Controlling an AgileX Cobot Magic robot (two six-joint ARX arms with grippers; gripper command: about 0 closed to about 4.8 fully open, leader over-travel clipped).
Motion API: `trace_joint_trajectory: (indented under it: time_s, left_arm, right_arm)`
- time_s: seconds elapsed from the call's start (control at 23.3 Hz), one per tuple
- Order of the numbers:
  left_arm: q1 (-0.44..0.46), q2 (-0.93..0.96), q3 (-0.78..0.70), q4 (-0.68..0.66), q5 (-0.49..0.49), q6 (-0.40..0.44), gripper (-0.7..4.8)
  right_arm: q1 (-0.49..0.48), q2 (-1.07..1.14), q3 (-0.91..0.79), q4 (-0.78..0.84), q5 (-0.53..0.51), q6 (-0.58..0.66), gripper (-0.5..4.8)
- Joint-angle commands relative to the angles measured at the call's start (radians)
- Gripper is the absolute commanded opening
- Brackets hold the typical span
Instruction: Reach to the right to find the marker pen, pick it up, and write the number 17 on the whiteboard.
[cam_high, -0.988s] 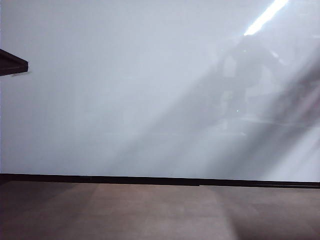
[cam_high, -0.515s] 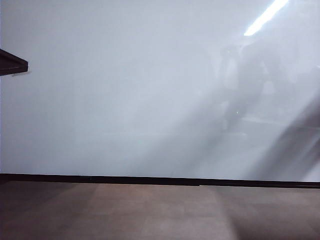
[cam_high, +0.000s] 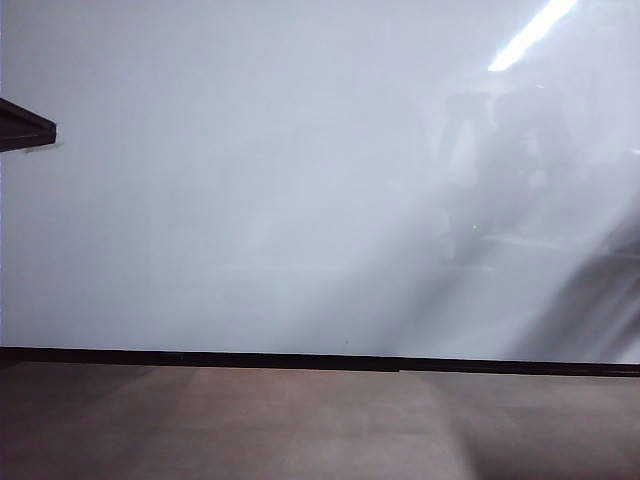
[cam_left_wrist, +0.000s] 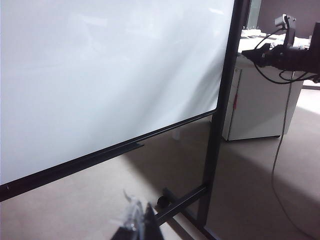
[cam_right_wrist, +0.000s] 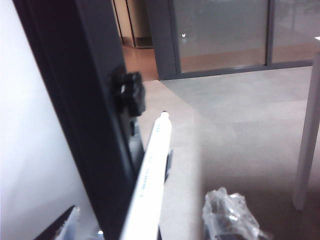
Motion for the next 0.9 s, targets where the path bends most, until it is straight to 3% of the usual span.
trace_joint_trajectory:
  time_s: [0.04,0.6,0.73,0.9]
  left_arm:
    - [0.001,0.001,0.001,0.009,0.003,0.0,-0.05]
    - [0.001,0.001,0.001,0.009,0.003,0.0,-0.05]
    - [0.001,0.001,0.001,0.009,0.003,0.0,-0.05]
    - [0.001,0.001,0.001,0.009,0.003,0.0,-0.05]
  right_arm:
    - [0.01,0.013,0.025,0.029,0.007,-0.002,3.13]
    - [0.028,0.034,0.061,-0.019,0.025,-0.007,3.04]
    - [0.028,0.034,0.061,-0.021,0.027,-0.01,2.62]
    - [0.028,0.034,0.061,-0.032,0.036,-0.016,2.61]
